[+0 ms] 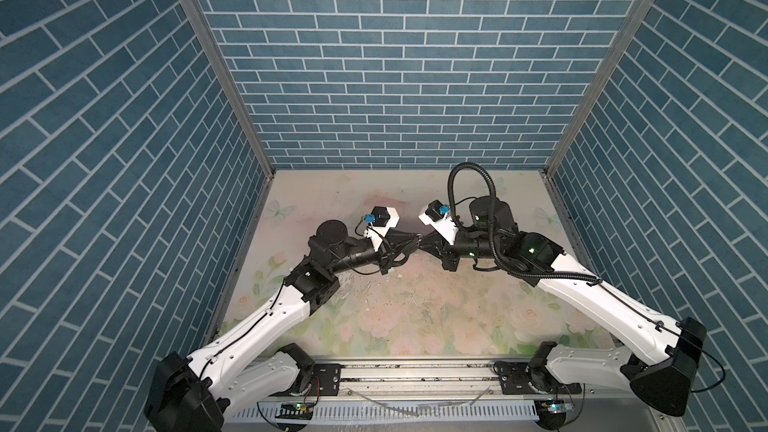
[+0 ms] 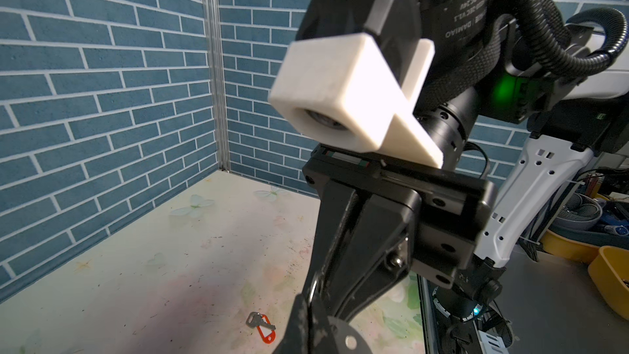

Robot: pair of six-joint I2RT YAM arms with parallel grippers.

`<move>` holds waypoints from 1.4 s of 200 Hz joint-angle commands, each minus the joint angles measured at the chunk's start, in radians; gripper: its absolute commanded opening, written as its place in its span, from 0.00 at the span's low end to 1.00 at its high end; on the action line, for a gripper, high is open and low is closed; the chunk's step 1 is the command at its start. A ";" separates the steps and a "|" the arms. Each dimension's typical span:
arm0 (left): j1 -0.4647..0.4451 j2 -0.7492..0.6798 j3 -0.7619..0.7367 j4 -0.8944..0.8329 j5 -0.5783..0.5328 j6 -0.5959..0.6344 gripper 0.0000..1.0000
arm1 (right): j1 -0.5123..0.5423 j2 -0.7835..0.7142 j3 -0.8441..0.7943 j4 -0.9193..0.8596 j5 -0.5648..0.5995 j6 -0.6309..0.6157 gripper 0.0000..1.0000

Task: Put the keys on the keyring

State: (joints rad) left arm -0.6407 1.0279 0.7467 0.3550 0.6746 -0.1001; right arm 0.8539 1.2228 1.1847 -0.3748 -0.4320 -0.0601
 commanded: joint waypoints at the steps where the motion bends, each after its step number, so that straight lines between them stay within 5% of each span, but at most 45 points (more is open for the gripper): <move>1: -0.018 0.004 0.002 0.133 0.036 -0.012 0.00 | 0.051 0.006 0.016 0.003 -0.051 -0.033 0.08; 39: -0.009 -0.005 -0.009 0.147 0.040 -0.021 0.00 | 0.048 -0.065 0.000 -0.072 0.091 -0.082 0.21; 96: 0.014 -0.004 -0.018 0.183 0.059 -0.047 0.00 | 0.047 -0.182 -0.029 -0.118 0.218 -0.101 0.25; 280: 0.028 0.027 -0.020 0.254 0.133 -0.098 0.00 | 0.048 -0.130 -0.039 0.085 0.216 -0.008 0.17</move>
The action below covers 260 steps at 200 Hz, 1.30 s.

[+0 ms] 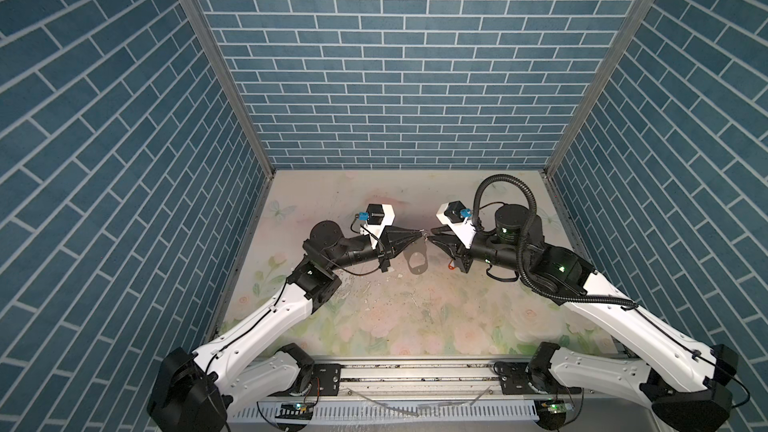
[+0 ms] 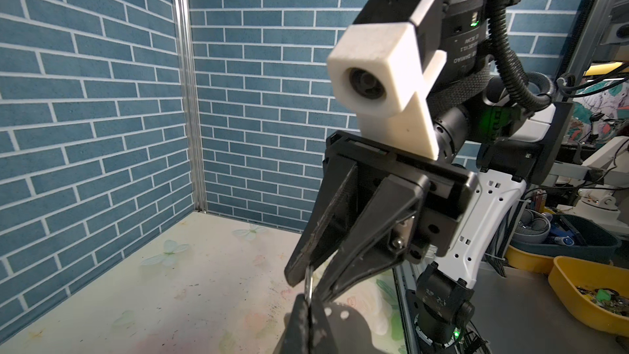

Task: Put the keys on the keyring

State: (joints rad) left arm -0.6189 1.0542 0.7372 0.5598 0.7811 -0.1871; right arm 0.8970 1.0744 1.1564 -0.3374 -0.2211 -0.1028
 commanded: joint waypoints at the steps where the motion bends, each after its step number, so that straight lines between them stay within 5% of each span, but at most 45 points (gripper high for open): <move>1: 0.007 0.001 -0.010 0.049 0.027 -0.011 0.00 | 0.004 0.019 -0.011 0.048 0.006 0.036 0.17; 167: 0.011 0.016 -0.018 0.090 0.027 -0.022 0.00 | 0.026 0.074 -0.068 0.196 -0.199 0.138 0.03; 260: 0.018 0.019 -0.035 0.141 0.026 -0.050 0.00 | 0.092 0.100 -0.066 0.178 -0.166 0.098 0.00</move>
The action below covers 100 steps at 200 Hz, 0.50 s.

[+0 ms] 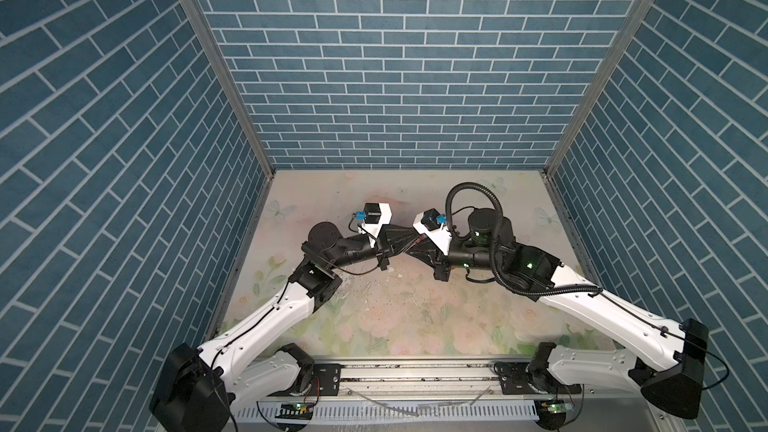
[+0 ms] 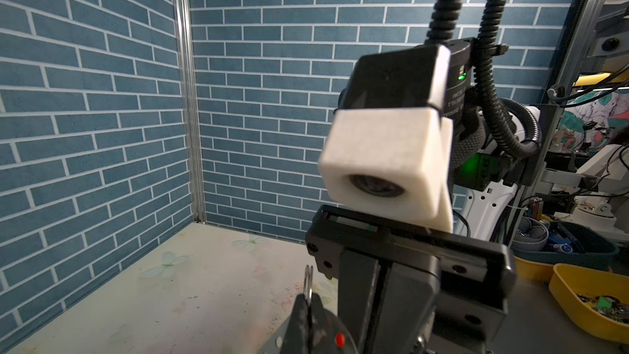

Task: Put the keys on the keyring

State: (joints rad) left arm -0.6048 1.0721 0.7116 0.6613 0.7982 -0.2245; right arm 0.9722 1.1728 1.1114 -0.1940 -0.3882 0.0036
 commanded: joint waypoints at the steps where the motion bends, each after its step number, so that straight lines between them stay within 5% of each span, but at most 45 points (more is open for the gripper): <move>1: 0.004 0.002 -0.010 0.040 0.008 -0.013 0.00 | 0.017 0.001 -0.020 0.032 0.004 -0.010 0.00; 52: 0.012 -0.021 -0.030 0.038 0.010 -0.015 0.00 | 0.017 -0.065 -0.048 -0.081 0.244 -0.064 0.00; 100: 0.019 -0.027 -0.037 0.047 0.010 -0.020 0.00 | 0.018 -0.152 -0.057 -0.131 0.339 -0.098 0.09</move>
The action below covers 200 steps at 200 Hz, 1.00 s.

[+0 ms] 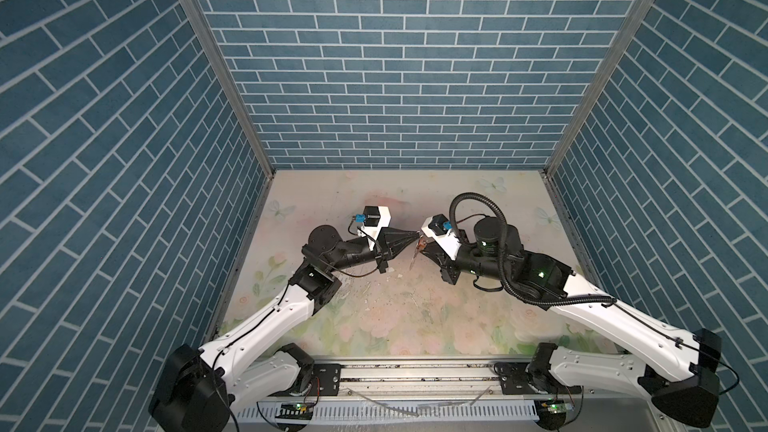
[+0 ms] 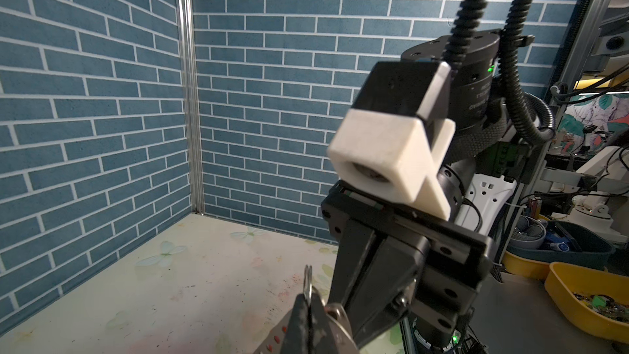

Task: Put the keys on the keyring

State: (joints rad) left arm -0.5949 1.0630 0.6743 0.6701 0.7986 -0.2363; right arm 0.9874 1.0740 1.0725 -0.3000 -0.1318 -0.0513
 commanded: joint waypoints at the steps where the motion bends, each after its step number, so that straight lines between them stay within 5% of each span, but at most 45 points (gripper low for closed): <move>1: 0.009 -0.017 0.000 0.037 0.010 -0.008 0.00 | 0.002 -0.053 -0.019 -0.024 0.083 -0.043 0.09; 200: 0.011 -0.016 -0.002 0.040 0.023 -0.015 0.00 | 0.002 -0.031 0.038 0.078 0.050 -0.048 0.14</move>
State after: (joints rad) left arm -0.5884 1.0611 0.6743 0.6712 0.8070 -0.2508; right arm 0.9874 1.0500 1.0744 -0.2615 -0.0685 -0.0792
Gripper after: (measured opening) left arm 0.045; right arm 0.134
